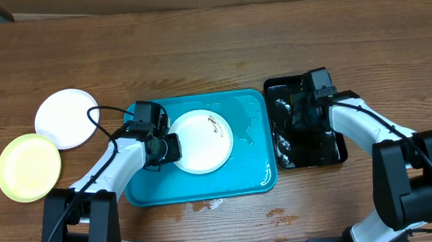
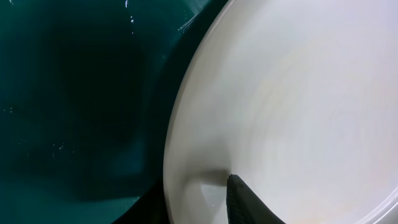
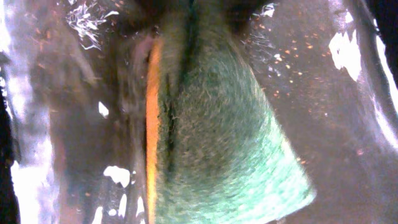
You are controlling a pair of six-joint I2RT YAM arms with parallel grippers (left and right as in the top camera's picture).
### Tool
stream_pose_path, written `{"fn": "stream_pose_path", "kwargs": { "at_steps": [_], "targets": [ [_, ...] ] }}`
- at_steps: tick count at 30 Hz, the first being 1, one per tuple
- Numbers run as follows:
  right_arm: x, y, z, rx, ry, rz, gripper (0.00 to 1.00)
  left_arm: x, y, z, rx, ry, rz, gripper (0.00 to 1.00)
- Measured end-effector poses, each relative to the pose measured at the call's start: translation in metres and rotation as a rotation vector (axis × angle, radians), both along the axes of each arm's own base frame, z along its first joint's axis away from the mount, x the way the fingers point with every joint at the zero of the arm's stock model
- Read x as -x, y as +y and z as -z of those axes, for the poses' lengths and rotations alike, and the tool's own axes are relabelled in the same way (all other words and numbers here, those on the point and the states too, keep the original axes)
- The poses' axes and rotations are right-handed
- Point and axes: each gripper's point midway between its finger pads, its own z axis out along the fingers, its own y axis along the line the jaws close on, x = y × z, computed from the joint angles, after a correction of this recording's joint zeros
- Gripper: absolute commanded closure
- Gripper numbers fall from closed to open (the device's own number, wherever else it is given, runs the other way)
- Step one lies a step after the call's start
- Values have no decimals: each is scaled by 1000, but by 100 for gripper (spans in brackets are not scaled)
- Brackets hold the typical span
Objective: Clean dirty plates on tray and stack at the side
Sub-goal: 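Rinse the sponge in the black tray water with the right gripper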
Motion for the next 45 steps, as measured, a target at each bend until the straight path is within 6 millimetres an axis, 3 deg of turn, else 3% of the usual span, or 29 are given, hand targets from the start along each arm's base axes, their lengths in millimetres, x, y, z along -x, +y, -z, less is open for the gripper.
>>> {"fn": "stream_pose_path", "kwargs": {
  "at_steps": [1, 2, 3, 6, 21, 27, 30, 32, 33, 34, 35, 36, 37, 40, 45],
  "targets": [
    [0, 0, 0, 0, 0, -1, 83, 0, 0, 0, 2, 0, 0, 68],
    [0, 0, 0, -1, 0, 1, 50, 0, 0, 0, 2, 0, 0, 68],
    [0, 0, 0, 2, 0, -8, 39, 0, 0, 0, 2, 0, 0, 69],
    [-4, 0, -3, 6, -10, -13, 28, 0, 0, 0, 2, 0, 0, 68],
    [-48, -4, -15, 53, -181, -14, 24, 0, 0, 0, 2, 0, 0, 69],
    [-55, -5, -3, 69, -185, -14, 27, 0, 0, 0, 2, -1, 1, 68],
    [-62, -5, -3, 70, -210, -11, 40, -1, 0, 0, 1, -2, 1, 68],
    [-67, -4, -3, 72, -227, -14, 85, -1, 0, 0, 1, -2, 1, 68],
    [-68, -4, -4, 70, -231, -13, 96, -1, 0, 0, 1, -2, 1, 68],
    [-69, -4, -3, 69, -233, -13, 96, -1, 0, 0, 1, -2, 1, 68],
    [-69, -4, -2, 70, -231, -13, 90, -1, 0, 0, 1, -2, 1, 68],
    [-69, -4, -2, 67, -232, -8, 62, -1, 0, 0, 1, -2, 1, 68],
    [-69, -3, -2, 67, -232, -12, 45, -1, 0, 0, 1, -2, 1, 66],
    [-68, -4, -2, 67, -222, -11, 38, -1, -1, 0, 2, -4, 3, 60],
    [-51, -7, -3, 86, -132, -19, 31, -2, -1, -1, -9, -9, 5, 65]
  ]
}}
